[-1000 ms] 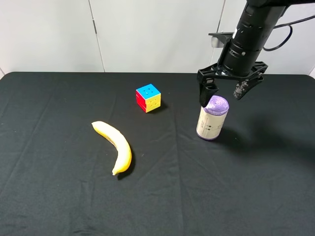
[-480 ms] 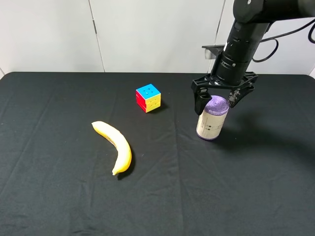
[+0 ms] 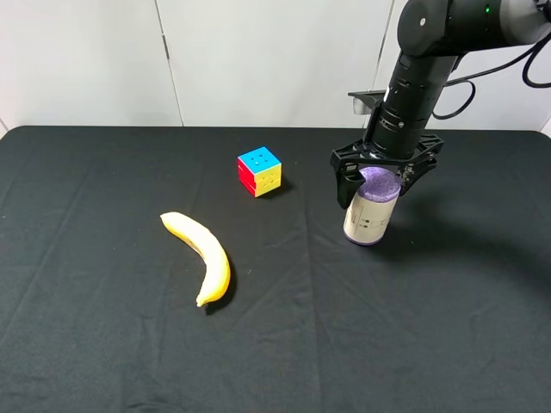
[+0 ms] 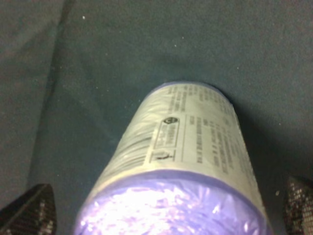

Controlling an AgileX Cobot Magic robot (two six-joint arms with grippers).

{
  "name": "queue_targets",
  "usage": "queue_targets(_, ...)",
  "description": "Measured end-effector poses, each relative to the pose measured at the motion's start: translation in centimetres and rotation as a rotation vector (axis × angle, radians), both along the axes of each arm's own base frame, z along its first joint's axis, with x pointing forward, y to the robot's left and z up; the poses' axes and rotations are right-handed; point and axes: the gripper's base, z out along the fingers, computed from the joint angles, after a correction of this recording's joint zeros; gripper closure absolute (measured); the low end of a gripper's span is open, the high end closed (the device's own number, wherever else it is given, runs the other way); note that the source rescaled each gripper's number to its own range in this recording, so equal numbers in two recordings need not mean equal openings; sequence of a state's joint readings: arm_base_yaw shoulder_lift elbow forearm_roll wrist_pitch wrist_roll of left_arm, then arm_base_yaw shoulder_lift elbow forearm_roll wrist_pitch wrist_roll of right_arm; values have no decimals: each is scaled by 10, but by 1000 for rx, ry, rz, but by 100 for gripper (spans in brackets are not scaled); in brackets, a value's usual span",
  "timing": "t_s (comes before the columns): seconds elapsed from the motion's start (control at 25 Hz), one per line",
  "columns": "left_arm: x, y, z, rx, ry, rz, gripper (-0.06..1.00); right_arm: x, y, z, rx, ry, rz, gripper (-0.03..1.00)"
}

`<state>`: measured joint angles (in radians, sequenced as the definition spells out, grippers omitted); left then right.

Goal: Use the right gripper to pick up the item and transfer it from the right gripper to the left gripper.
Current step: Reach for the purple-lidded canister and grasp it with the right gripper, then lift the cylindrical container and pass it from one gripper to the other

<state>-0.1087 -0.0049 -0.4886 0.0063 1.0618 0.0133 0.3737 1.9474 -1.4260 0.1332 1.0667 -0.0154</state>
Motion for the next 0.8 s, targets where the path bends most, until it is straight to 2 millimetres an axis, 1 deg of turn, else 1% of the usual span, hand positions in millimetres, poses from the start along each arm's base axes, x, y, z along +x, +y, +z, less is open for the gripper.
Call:
queue_targets(0.4,0,0,0,0,0,0,-1,-1,0,0,-5,14,3,-3)
queue_targets(0.44,0,0,0,0,0,0,-1,-2,0,0,-6,17,3,7)
queue_targets(0.48,0,0,0,0,0,0,-1,-2,-1,0,-6,18,4,44)
queue_targets(0.52,0,0,0,0,0,0,-1,-2,-1,0,-6,18,4,97)
queue_targets(0.6,0,0,0,0,0,0,-1,-1,0,0,-6,17,4,91)
queue_targets(0.8,0,0,0,0,0,0,-1,-1,0,1,-6,16,4,91)
